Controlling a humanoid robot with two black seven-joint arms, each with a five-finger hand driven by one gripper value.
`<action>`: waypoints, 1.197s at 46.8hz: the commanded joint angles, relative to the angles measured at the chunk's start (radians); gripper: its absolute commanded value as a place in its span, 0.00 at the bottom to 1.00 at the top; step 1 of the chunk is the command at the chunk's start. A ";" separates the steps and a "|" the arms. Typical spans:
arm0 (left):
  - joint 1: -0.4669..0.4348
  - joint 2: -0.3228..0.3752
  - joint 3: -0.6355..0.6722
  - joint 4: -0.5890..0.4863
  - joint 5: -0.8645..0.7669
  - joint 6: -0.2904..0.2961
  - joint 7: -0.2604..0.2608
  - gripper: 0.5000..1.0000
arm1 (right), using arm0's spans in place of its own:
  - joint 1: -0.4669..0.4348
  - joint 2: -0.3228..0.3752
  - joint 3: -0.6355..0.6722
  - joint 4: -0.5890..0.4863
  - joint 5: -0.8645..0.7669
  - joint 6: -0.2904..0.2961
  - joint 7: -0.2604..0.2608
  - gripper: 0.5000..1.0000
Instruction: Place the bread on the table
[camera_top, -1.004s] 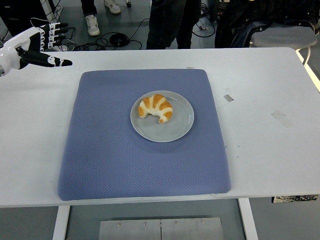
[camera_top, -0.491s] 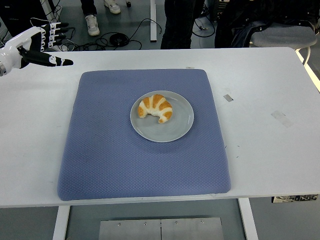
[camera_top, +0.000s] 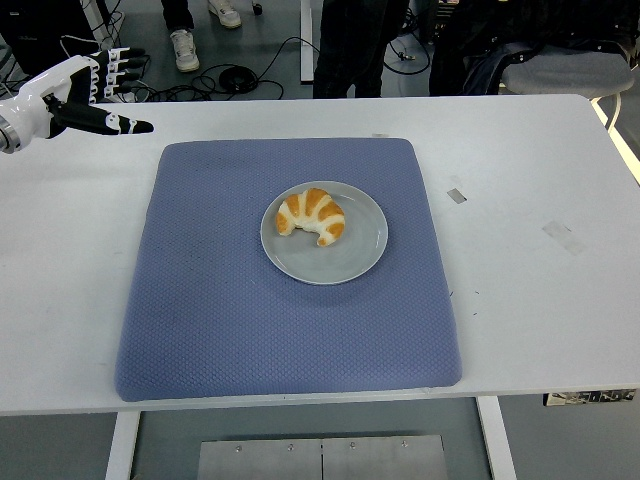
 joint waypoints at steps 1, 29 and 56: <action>-0.016 0.000 0.039 0.000 -0.001 0.000 0.000 0.98 | 0.000 0.000 0.000 0.000 0.000 0.000 0.000 1.00; -0.131 -0.161 0.167 -0.055 0.000 0.080 0.036 0.98 | 0.000 0.000 0.000 0.000 0.000 0.000 0.000 1.00; -0.226 -0.293 0.211 -0.072 0.118 0.101 0.158 0.98 | 0.000 0.000 0.000 0.000 0.000 0.000 0.000 1.00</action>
